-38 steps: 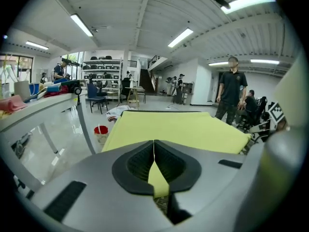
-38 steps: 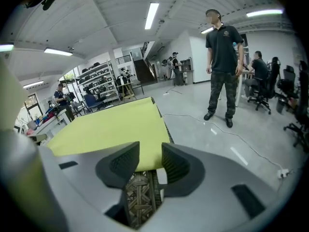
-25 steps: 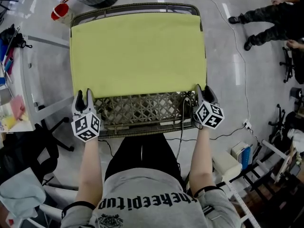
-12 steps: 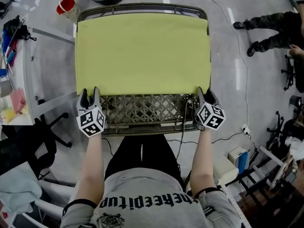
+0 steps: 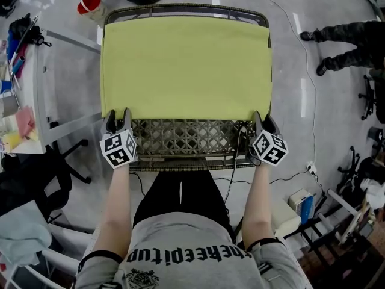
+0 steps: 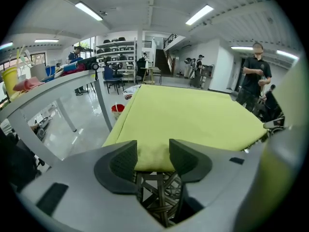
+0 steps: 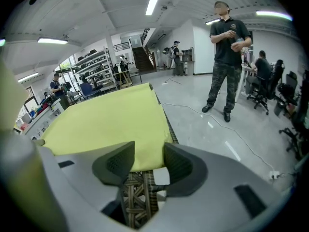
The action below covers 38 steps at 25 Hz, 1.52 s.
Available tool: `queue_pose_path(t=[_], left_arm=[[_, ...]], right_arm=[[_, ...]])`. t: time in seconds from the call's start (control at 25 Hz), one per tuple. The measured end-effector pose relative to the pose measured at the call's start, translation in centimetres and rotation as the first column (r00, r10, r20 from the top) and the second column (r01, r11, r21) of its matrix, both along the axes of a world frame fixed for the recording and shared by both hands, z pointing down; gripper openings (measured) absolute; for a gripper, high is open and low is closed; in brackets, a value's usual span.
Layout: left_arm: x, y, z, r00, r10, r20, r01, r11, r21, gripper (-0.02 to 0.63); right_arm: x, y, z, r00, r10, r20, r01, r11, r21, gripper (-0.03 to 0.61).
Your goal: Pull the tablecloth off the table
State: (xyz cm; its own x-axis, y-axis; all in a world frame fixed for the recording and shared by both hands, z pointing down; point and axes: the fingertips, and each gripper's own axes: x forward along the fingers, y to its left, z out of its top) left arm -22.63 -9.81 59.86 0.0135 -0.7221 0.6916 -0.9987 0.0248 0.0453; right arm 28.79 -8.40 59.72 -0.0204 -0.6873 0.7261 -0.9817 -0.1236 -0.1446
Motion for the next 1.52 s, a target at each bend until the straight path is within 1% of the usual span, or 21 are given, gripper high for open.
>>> queue_pose_path(t=[0.12, 0.16, 0.28, 0.32, 0.36, 0.4, 0.48, 0.56, 0.72, 0.88, 1.04, 1.24, 1.4, 1.52], left_arm=[[0.1, 0.0, 0.0, 1.0, 0.001, -0.001, -0.001, 1.0, -0.005, 0.207], [0.2, 0.0, 0.0, 1.0, 0.007, -0.001, -0.007, 1.0, -0.006, 0.2], [0.9, -0.2, 0.1, 1.0, 0.025, -0.003, -0.025, 1.0, -0.015, 0.11], [1.2, -0.3, 0.1, 1.0, 0.023, -0.007, -0.023, 1.0, -0.019, 0.081], [1.4, -0.3, 0.1, 1.0, 0.016, -0.016, -0.016, 1.0, -0.023, 0.052], [1.5, -0.4, 0.0, 1.0, 0.003, -0.028, -0.004, 1.0, -0.026, 0.043], [1.6, -0.4, -0.1, 0.999, -0.017, -0.052, 0.016, 0.999, -0.028, 0.037], [1.6, -0.4, -0.4, 0.998, -0.017, -0.056, 0.016, 1.0, -0.022, 0.035], [1.7, -0.5, -1.6, 0.998, -0.004, -0.06, 0.005, 1.0, 0.016, 0.034], [2.1, -0.9, -3.2, 0.998, 0.027, -0.064, -0.022, 0.997, 0.072, 0.034], [2.7, -1.6, -5.0, 0.995, 0.086, -0.055, -0.078, 0.988, 0.13, 0.034], [4.1, -2.8, -7.1, 0.987, 0.151, -0.053, -0.138, 0.972, 0.19, 0.034], [5.5, -3.7, -8.5, 0.979, 0.199, -0.052, -0.182, 0.957, 0.226, 0.034], [6.4, -4.0, -9.1, 0.973, 0.226, -0.053, -0.207, 0.948, 0.243, 0.034]], right_arm=[[0.2, 0.0, 0.1, 1.0, 0.003, -0.01, -0.004, 1.0, -0.012, 0.171], [0.1, -0.1, 0.1, 1.0, 0.001, -0.012, -0.001, 1.0, -0.018, 0.151], [-0.7, -0.5, 0.2, 1.0, -0.022, -0.016, 0.021, 0.999, -0.037, 0.062], [-0.9, -0.6, 0.2, 0.999, -0.026, -0.019, 0.025, 0.999, -0.042, 0.043], [-1.0, -0.6, 0.2, 0.999, -0.024, -0.021, 0.023, 0.999, -0.042, 0.038], [-0.9, -0.6, 0.1, 1.0, -0.017, -0.02, 0.017, 0.999, -0.037, 0.035], [-0.8, -0.6, -0.4, 1.0, -0.001, -0.014, 0.001, 1.0, -0.018, 0.032], [-0.9, -0.7, -1.2, 1.0, -0.001, -0.018, 0.001, 1.0, 0.004, 0.031], [-1.4, -1.1, -3.0, 1.0, -0.017, -0.023, 0.019, 0.998, 0.055, 0.031], [-2.3, -2.1, -5.4, 0.999, -0.045, -0.015, 0.046, 0.99, 0.131, 0.031], [-3.8, -3.5, -8.2, 0.996, -0.088, -0.006, 0.087, 0.974, 0.211, 0.031], [-6.6, -5.3, -11.2, 0.986, -0.165, -0.005, 0.16, 0.944, 0.289, 0.031], [-9.6, -6.7, -13.1, 0.969, -0.246, -0.006, 0.234, 0.914, 0.332, 0.031], [-12.2, -7.5, -14.2, 0.949, -0.315, -0.005, 0.296, 0.886, 0.358, 0.031]])
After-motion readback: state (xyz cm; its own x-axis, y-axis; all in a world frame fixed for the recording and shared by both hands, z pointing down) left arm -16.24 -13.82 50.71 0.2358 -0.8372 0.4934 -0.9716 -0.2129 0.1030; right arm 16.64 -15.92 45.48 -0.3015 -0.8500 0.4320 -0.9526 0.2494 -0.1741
